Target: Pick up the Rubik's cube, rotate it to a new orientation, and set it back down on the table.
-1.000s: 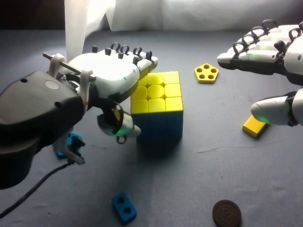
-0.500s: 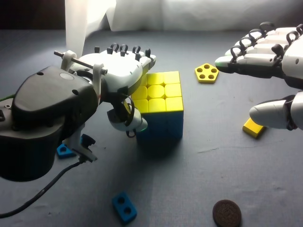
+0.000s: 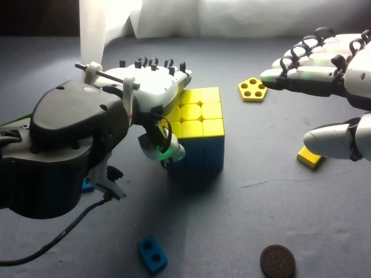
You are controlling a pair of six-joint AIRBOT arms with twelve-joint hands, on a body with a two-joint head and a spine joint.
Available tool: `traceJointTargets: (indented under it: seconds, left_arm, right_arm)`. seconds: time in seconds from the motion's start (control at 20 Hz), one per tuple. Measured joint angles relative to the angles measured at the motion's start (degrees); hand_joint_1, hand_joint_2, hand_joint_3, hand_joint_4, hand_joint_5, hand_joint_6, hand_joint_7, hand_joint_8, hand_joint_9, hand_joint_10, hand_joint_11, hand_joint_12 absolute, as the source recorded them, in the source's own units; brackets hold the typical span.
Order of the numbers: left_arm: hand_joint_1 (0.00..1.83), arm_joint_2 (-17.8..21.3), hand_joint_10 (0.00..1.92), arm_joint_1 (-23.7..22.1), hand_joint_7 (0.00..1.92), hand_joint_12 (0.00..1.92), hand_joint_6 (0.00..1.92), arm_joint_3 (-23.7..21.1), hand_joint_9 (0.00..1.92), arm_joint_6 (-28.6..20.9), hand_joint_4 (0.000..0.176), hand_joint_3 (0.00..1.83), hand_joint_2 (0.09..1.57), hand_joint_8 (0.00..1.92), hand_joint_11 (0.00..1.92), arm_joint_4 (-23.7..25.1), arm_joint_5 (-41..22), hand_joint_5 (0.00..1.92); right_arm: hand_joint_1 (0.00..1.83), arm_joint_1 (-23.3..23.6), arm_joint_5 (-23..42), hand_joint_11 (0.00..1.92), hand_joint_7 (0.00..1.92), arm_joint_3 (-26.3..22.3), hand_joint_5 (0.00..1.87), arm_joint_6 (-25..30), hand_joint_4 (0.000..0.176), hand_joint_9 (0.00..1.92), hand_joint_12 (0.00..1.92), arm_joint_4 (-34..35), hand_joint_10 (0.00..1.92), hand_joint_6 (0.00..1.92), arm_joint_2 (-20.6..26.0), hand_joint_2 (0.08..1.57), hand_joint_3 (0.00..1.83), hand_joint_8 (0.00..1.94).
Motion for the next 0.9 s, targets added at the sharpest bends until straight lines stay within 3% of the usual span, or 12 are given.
traceJointTargets:
  seconds: [0.9]
  left_arm:
    - [0.90, -4.59, 0.00, 0.00, 0.00, 0.28, 0.00, 4.94, 0.00, 1.51, 0.000, 0.00, 1.08, 0.00, 0.00, -3.06, -0.66, 0.00]
  right_arm:
    - [0.00, -2.05, 4.66, 0.00, 0.01, 1.22, 0.00, -1.03, 0.000, 0.00, 0.00, 1.05, 0.00, 0.00, 0.22, 1.39, 0.00, 0.00]
